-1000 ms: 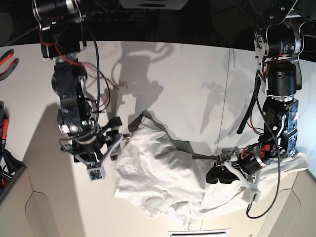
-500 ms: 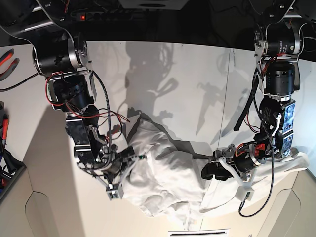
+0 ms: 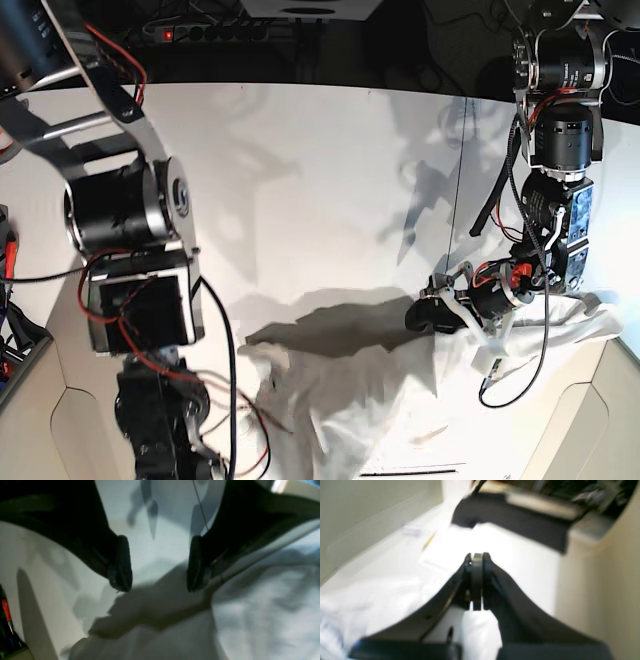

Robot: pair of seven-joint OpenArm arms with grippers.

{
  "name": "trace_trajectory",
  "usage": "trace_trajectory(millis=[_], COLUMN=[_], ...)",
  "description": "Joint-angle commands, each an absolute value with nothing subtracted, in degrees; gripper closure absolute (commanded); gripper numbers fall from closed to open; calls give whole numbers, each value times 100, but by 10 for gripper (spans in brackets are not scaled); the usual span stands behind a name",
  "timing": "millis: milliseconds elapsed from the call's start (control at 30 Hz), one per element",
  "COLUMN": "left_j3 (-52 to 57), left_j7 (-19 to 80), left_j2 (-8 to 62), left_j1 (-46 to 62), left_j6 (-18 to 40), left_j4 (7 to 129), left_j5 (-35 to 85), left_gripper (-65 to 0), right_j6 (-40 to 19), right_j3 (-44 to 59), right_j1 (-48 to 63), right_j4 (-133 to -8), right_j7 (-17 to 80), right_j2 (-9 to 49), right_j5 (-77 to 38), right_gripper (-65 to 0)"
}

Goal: Layout the t-shirt on the table in an organized manner, then fold the t-shirt properly

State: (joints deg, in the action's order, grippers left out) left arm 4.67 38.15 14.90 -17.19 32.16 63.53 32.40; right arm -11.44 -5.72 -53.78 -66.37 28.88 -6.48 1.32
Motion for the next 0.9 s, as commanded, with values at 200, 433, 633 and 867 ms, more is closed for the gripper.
trace_trajectory(millis=[200, 433, 633, 867], left_j3=[484, 484, 484, 484], left_j7=[3441, 3437, 3457, 3476], left_j2=[1527, 1529, 1527, 1527], left_j1=[-1745, -1743, -1741, -1728], left_j6=[3262, 3262, 3262, 3262], left_j4=[6455, 6455, 6455, 6455], left_j5=[3363, 3356, 3332, 3332], left_gripper=[-380, -380, -380, -380], right_j6=[-1138, -1002, -200, -167], right_j3=[-569, -558, -364, 838], right_j1=[-5535, -5216, -4838, -4880], right_j4=[-6722, -6604, -4792, -2971], right_j7=[3297, 3656, 2211, 676], right_j2=[-683, -663, -633, -364], right_j5=[99, 268, 666, 69], right_gripper=[0, -117, -338, -337])
